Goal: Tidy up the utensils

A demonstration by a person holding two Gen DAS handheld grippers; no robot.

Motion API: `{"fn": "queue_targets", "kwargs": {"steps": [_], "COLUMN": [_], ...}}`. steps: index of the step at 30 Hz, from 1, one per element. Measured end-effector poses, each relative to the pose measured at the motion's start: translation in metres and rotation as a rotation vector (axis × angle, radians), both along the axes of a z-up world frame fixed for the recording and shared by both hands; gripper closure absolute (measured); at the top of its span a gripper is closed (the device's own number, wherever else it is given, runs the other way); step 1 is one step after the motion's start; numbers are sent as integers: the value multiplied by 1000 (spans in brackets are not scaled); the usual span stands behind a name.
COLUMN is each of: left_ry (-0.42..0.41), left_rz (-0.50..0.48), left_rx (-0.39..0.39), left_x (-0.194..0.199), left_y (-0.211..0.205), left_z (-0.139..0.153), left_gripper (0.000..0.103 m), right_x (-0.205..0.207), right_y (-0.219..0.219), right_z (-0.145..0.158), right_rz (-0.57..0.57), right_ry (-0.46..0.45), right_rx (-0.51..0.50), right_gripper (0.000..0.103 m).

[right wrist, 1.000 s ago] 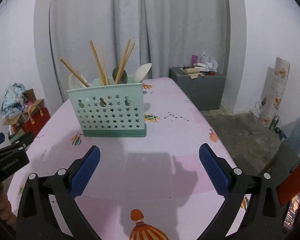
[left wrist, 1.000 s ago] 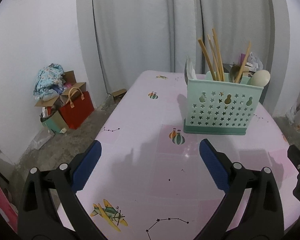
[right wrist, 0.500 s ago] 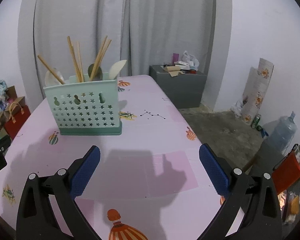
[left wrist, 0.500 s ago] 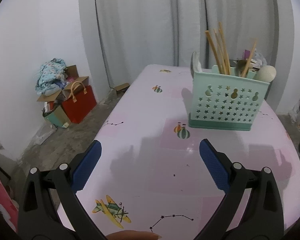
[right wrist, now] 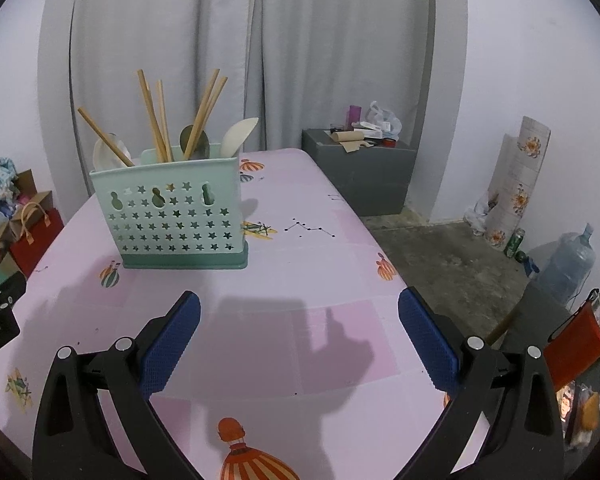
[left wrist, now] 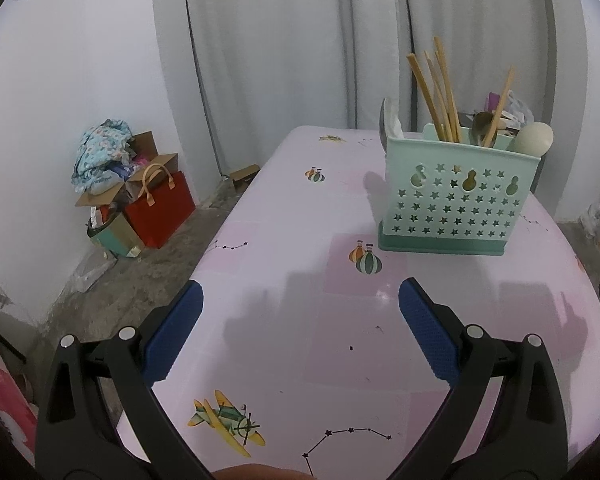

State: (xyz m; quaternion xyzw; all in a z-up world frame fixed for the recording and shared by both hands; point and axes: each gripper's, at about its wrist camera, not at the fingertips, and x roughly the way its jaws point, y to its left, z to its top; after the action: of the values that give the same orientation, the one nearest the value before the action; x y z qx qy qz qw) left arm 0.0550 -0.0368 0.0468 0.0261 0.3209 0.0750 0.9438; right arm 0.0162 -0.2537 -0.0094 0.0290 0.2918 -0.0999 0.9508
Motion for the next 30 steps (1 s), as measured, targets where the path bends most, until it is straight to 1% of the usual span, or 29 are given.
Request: {"fn": "queue_targets", "kwargs": {"steps": [30], "left_ry": [19], "left_rz": [-6], "left_rx": [-25], "left_x": [1], "left_y": [2], "left_z": [-1], "left_gripper": [8], "right_x": [-1], "right_y": [4], "right_z": [0], "right_rz": [5], "right_ry": [2], "right_rx": [-4], "right_gripper": [7]}}
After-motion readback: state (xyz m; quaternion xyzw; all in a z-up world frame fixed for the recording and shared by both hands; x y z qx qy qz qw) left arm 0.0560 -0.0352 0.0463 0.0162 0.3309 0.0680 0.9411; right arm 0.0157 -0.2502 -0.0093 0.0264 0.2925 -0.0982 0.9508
